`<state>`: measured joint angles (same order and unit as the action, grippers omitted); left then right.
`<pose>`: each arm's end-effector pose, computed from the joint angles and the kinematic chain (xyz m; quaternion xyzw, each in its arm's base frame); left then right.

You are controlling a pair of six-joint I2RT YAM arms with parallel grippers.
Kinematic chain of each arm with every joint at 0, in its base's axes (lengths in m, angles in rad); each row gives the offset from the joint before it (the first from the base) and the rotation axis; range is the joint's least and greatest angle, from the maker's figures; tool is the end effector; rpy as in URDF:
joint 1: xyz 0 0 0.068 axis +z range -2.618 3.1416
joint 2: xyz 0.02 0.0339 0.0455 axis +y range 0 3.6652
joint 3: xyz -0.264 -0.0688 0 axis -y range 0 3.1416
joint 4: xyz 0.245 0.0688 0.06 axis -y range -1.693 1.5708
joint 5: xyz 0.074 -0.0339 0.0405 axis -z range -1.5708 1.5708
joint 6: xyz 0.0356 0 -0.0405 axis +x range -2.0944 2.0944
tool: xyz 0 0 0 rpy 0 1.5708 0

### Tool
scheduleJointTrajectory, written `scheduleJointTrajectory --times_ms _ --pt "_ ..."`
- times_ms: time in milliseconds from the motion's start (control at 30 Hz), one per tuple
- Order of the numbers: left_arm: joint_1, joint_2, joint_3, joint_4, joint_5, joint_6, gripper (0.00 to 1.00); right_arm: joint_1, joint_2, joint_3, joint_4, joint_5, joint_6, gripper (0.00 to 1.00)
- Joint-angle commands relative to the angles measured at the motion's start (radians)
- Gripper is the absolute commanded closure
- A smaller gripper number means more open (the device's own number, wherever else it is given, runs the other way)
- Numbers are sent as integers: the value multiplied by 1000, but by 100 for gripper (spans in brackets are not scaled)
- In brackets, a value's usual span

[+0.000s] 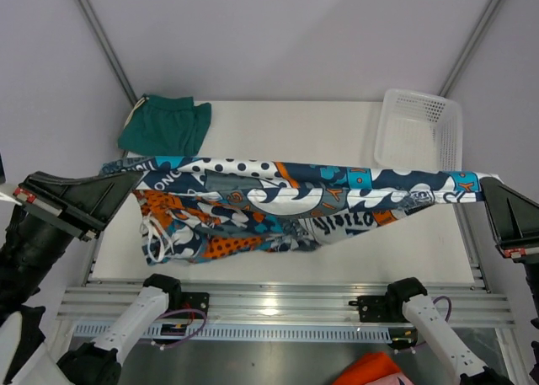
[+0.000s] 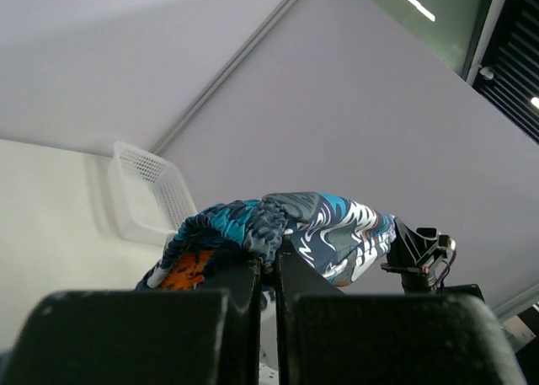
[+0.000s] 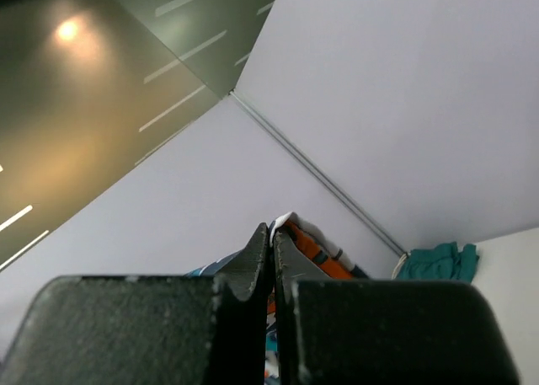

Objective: Fold and stack the shorts

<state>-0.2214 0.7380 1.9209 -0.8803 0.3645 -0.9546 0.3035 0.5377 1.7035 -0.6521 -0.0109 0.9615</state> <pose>-0.0377 -0.0045 0.5726 -0.0725 0.5963 -0.5288 0.5996 -0.0668 -0.0205 0.5514 0.1585 0.4787 0.5127 0.6949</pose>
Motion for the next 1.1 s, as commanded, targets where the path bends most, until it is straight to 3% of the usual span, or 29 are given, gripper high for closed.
scheduleJointTrajectory --times_ms 0,133,300,433,467,533,633,800,900,1067 --pt "5 142 4 67 -27 -19 100 -27 102 -11 2 26 -53 100" --pt "11 332 9 107 -4 -1 100 -27 269 -34 23 25 -81 100" --pt "111 581 39 208 181 -78 100 -32 503 2 138 6 -102 100" --pt "165 699 185 352 301 -200 100 -70 663 175 241 -174 -99 100" --pt "174 707 257 451 324 -261 100 -72 694 259 267 -235 -107 100" --pt "198 709 300 518 369 -306 100 -73 715 355 281 -254 -145 100" --pt "218 660 311 630 415 -360 100 -75 719 481 233 -250 -188 100" --pt "266 425 91 704 393 -328 100 -76 531 359 267 -290 -147 100" --pt "267 247 -14 617 337 -259 100 -76 361 207 292 -290 -113 100" --pt "266 49 10 471 203 -181 100 -78 197 186 217 -278 -99 100"
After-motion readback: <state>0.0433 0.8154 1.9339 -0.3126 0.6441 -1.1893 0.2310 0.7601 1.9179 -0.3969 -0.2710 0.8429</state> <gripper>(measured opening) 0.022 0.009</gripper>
